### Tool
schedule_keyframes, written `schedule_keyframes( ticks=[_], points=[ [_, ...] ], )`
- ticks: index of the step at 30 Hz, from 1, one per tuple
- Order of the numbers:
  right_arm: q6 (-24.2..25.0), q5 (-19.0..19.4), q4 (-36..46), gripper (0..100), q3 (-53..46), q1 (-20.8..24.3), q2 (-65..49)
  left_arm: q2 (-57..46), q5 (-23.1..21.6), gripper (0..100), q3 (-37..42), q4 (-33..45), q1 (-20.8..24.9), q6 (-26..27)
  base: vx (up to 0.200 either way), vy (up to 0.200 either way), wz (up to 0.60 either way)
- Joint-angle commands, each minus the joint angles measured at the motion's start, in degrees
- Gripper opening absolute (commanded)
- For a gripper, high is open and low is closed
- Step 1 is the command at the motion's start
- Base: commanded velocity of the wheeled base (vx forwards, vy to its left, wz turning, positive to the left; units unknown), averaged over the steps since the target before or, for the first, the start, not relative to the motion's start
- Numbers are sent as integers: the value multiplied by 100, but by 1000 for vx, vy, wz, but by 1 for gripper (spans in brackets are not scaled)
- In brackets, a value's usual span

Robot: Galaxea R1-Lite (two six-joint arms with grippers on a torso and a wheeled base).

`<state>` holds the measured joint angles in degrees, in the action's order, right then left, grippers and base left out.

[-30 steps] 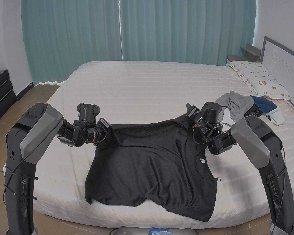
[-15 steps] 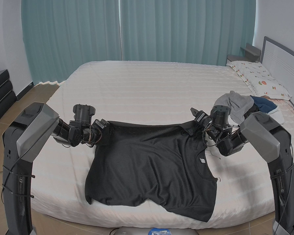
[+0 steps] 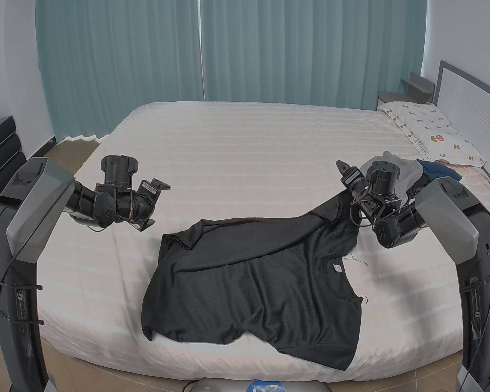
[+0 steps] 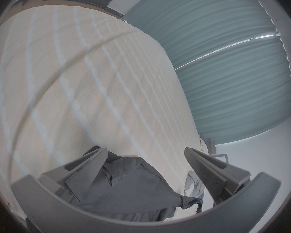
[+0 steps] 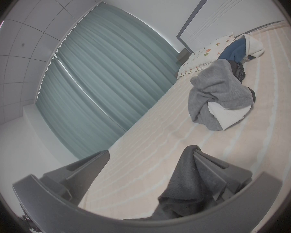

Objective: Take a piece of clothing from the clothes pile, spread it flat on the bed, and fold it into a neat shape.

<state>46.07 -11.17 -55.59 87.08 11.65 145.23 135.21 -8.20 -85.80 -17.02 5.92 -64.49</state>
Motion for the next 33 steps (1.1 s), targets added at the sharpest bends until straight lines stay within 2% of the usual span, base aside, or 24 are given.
schedule_keyframes(
  ticks=[1, 4, 7, 11, 14, 17, 18, 20, 21, 22, 23, 26, 29, 33],
  points=[
    [-45, 18, 118, 100, -15, 74, 278, 217, 29, 100, 2, 23, -56, -29, 0, 0, 0],
    [-221, 247, 567, 100, -393, 74, 120, 208, -6, 100, 195, -21, -56, -11, 0, 0, 0],
    [-221, 273, 365, 100, -455, 21, 32, 173, -50, 100, 415, -47, -48, -2, 0, 0, 0],
    [-89, 264, -189, 100, -481, -155, -372, -240, -524, 100, 1153, -249, -48, 42, 0, 0, 0],
    [183, 282, -207, 100, -516, -190, -574, -618, -806, 100, 1891, -706, -48, 50, 0, 0, 0],
    [60, 519, 488, 100, -929, -243, -636, -891, -832, 100, 2603, -1348, -39, 50, 0, 0, 0],
    [60, 519, 488, 100, -929, -243, -636, -891, -832, 100, 2603, -1348, -39, 50, 0, 0, 0],
    [-423, 1038, 1164, 100, -1589, -304, -864, -1110, -779, 100, 3315, -1954, -21, 77, 0, 0, 0],
    [-423, 1038, 1164, 100, -1589, -304, -864, -1110, -779, 100, 3315, -1954, -21, 77, 0, 0, 0],
    [-432, 1275, 1006, 100, -1914, -330, -952, -1251, -779, 100, 3728, -2280, -12, 68, 0, 0, 0],
    [-432, 1275, 1006, 100, -1914, -330, -952, -1251, -779, 100, 3728, -2280, -12, 68, 0, 0, 0],
    [-344, 1275, 189, 100, -2081, -445, -1014, -1462, -849, 100, 4563, -3009, -4, 24, 0, 0, 0],
    [-335, 1099, -75, 100, -2371, -515, -1216, -1471, -832, 100, 4836, -3282, 67, 68, 0, 0, 0],
    [-98, 1196, -84, 100, -3153, -454, -1620, -1550, -823, 100, 4985, -3264, 49, 112, 0, 0, 0]
  ],
)
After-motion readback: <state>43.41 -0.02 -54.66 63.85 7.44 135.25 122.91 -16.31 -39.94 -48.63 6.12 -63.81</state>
